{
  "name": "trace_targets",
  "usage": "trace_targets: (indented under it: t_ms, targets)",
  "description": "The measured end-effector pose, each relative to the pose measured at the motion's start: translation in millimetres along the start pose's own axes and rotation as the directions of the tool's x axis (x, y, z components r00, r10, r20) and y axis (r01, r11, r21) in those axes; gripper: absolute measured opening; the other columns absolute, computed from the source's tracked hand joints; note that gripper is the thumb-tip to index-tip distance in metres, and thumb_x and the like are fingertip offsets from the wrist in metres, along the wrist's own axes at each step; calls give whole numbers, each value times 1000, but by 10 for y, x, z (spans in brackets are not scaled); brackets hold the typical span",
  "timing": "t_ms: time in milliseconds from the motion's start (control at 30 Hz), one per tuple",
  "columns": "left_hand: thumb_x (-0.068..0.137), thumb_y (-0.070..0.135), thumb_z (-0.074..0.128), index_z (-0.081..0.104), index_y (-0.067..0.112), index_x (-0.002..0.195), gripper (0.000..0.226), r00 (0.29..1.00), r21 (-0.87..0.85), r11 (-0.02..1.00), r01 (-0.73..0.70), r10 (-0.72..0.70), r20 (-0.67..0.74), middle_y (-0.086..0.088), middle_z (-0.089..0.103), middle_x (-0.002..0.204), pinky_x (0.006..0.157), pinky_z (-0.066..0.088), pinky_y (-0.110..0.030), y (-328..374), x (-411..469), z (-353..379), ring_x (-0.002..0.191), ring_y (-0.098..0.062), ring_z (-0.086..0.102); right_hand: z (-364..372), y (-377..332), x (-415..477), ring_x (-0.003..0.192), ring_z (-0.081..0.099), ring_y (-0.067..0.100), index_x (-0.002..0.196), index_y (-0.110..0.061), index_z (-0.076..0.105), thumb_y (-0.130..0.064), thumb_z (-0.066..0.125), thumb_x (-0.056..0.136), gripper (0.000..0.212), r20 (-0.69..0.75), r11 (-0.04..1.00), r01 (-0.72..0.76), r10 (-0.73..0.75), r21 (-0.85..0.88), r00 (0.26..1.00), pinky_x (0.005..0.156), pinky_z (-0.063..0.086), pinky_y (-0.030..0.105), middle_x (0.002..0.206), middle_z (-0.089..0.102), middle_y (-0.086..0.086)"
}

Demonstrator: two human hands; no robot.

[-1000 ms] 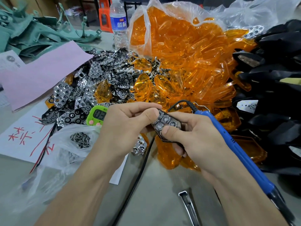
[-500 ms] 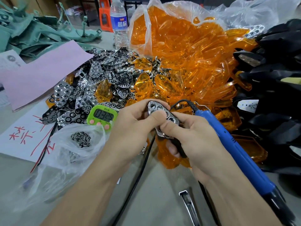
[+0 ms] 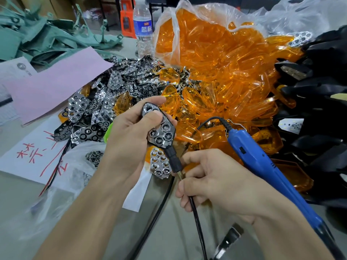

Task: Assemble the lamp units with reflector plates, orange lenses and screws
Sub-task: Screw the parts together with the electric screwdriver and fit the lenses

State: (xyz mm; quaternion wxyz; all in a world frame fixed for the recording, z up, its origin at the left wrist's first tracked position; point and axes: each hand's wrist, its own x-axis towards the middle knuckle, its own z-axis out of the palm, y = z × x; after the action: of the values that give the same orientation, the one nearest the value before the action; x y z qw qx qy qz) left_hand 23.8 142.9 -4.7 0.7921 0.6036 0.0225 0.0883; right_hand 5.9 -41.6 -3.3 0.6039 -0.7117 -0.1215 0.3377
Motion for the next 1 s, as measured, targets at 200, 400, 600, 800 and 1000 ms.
trace_targets:
  t_ms: [200,400,600,800,1000]
  targets:
    - [102,0,52,69,13,125,31,998,-78,996,40,-35,60,-13,72,88,74,60,-32,27,6,-26,91,-28,72,-10,44,8,62,67,26,107,5,64,12,60,84,25,-9,993,-19,18,-116,1000,58,59,30,75,73,16]
    - [89,10,61,77,20,120,36,973,-77,991,106,-87,213,-13,74,94,75,62,-36,23,18,-64,98,-29,72,85,26,87,78,71,23,111,-20,71,-19,75,79,32,-69,973,61,-47,221,997,69,63,39,96,73,11]
    - [95,37,49,79,26,118,39,935,-10,988,153,-141,326,-7,76,121,85,59,-28,-16,42,-38,109,-20,69,265,41,166,52,55,16,94,-6,60,-5,55,102,10,-119,957,124,-95,261,988,47,44,24,75,69,7]
    - [90,37,48,74,21,111,37,950,-53,979,198,-179,256,-1,79,110,72,63,-26,12,78,80,104,-21,72,238,73,200,57,54,17,87,-11,63,-10,60,97,10,-150,914,172,-124,368,981,49,42,25,75,68,10]
    - [84,5,63,75,23,123,45,968,156,963,-222,199,152,3,76,121,86,56,-32,15,-53,28,106,-15,71,202,47,182,58,56,17,89,-12,65,-7,60,99,13,-179,927,177,-122,332,976,51,45,25,72,66,7]
